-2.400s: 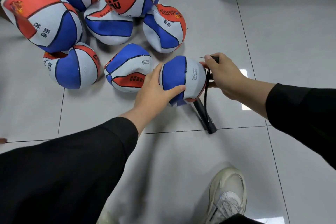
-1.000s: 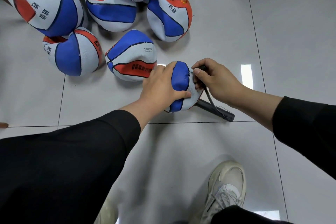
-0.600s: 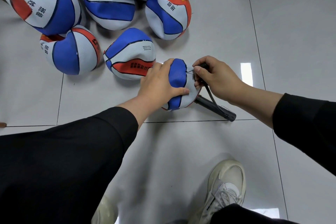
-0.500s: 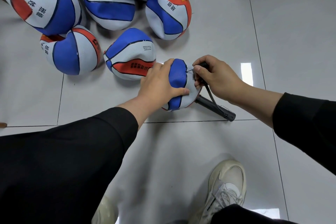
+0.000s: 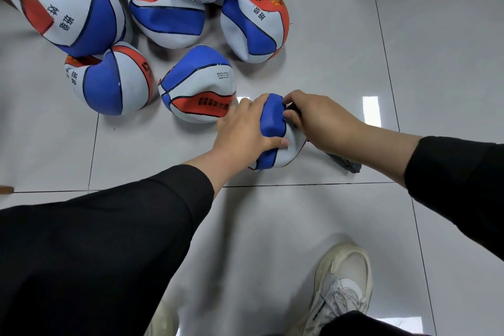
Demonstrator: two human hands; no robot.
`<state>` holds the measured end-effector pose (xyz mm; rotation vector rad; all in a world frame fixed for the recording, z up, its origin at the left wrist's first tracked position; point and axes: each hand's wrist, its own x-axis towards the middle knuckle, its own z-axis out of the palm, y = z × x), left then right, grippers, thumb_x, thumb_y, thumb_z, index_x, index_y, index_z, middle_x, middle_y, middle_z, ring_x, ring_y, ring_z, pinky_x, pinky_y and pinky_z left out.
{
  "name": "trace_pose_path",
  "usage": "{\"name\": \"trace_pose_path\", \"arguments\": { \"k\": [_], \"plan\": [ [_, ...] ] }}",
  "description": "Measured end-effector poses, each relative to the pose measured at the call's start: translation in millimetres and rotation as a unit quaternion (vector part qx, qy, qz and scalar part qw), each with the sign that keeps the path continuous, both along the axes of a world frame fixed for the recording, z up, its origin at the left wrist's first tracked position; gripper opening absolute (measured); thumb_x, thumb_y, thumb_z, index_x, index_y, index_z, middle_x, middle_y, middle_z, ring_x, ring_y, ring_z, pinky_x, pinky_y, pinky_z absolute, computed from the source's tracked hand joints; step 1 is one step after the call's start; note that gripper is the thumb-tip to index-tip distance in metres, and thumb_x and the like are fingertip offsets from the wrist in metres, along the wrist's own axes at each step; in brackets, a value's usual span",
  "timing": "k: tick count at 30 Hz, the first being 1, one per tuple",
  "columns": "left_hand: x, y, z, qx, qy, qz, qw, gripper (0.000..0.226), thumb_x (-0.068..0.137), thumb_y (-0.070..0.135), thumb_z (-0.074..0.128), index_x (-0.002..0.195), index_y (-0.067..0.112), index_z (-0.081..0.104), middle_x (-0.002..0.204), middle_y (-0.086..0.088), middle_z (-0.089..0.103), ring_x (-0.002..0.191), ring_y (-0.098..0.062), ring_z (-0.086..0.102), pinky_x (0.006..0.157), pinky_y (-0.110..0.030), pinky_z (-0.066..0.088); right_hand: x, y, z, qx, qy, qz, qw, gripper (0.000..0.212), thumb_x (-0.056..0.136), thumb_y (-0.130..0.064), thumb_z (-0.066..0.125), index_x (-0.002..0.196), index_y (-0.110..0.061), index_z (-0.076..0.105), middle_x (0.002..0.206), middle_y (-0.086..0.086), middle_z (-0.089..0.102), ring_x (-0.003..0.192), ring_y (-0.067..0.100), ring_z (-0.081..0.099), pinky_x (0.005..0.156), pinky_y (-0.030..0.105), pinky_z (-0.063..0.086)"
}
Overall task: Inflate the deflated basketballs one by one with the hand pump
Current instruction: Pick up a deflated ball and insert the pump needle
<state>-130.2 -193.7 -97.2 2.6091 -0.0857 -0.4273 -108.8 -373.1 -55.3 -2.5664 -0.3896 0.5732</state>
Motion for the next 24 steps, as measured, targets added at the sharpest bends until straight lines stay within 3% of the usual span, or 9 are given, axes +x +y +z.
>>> {"name": "trace_pose_path", "arguments": {
  "k": [5, 8, 11, 14, 16, 21, 24],
  "plan": [
    [0, -10, -2, 0.02, -0.003, -0.006, 1.0, 0.097, 0.068, 0.074, 0.078, 0.148, 0.038, 0.038, 0.119, 0.004, 0.049, 0.119, -0.025, 0.047, 0.092, -0.044, 0.041, -4, 6, -9, -0.026, 0.051, 0.003, 0.998, 0.026, 0.105, -0.022, 0.043, 0.124, -0.007, 0.053, 0.106, 0.01, 0.065, 0.089, 0.028, 0.06, 0.072, 0.039, 0.048],
    [6, -9, -2, 0.016, 0.011, 0.004, 1.0, 0.099, 0.068, 0.075, 0.077, 0.15, 0.039, 0.035, 0.124, 0.002, 0.049, 0.121, -0.026, 0.046, 0.093, -0.044, 0.04, 3, -3, -5, 0.057, 0.071, -0.024, 0.996, 0.028, 0.106, -0.019, 0.042, 0.129, -0.007, 0.052, 0.111, 0.007, 0.064, 0.097, 0.03, 0.059, 0.081, 0.035, 0.045],
    [10, -6, 0, 0.019, 0.017, 0.009, 1.0, 0.102, 0.069, 0.076, 0.077, 0.153, 0.037, 0.033, 0.128, 0.0, 0.051, 0.125, -0.028, 0.045, 0.095, -0.045, 0.042, 3, -16, -4, 0.065, 0.034, -0.068, 0.995, 0.037, 0.108, -0.026, 0.045, 0.143, -0.014, 0.049, 0.123, 0.002, 0.062, 0.106, 0.021, 0.059, 0.09, 0.031, 0.046],
    [9, -3, -1, 0.015, 0.016, 0.01, 1.0, 0.103, 0.069, 0.075, 0.077, 0.154, 0.037, 0.033, 0.129, 0.0, 0.051, 0.125, -0.028, 0.046, 0.095, -0.045, 0.043, 0, -23, -9, 0.081, 0.009, -0.113, 0.99, 0.023, 0.106, -0.031, 0.051, 0.126, -0.023, 0.06, 0.108, -0.001, 0.067, 0.095, 0.021, 0.064, 0.084, 0.042, 0.055],
    [9, -2, -2, 0.011, 0.017, 0.012, 1.0, 0.103, 0.069, 0.075, 0.078, 0.154, 0.037, 0.033, 0.129, 0.0, 0.05, 0.125, -0.028, 0.046, 0.095, -0.045, 0.043, 2, -24, -10, 0.073, 0.001, -0.095, 0.993, 0.022, 0.106, -0.03, 0.052, 0.122, -0.02, 0.062, 0.103, 0.0, 0.068, 0.093, 0.023, 0.064, 0.084, 0.04, 0.053],
    [11, 6, -4, -0.016, 0.029, 0.019, 0.999, 0.104, 0.069, 0.071, 0.08, 0.155, 0.037, 0.032, 0.132, 0.0, 0.048, 0.125, -0.028, 0.045, 0.096, -0.044, 0.041, 11, -19, -5, 0.002, -0.028, 0.0, 1.0, 0.025, 0.106, -0.03, 0.049, 0.113, -0.009, 0.06, 0.092, 0.005, 0.065, 0.086, 0.029, 0.057, 0.069, 0.036, 0.035],
    [13, 9, -4, -0.019, 0.033, 0.021, 0.999, 0.104, 0.07, 0.071, 0.081, 0.155, 0.038, 0.032, 0.131, 0.0, 0.049, 0.124, -0.029, 0.046, 0.097, -0.045, 0.042, 17, -13, -3, 0.0, -0.014, 0.006, 1.0, 0.023, 0.104, -0.03, 0.051, 0.106, -0.008, 0.059, 0.088, 0.007, 0.064, 0.082, 0.031, 0.055, 0.067, 0.038, 0.038]
  ]
}}
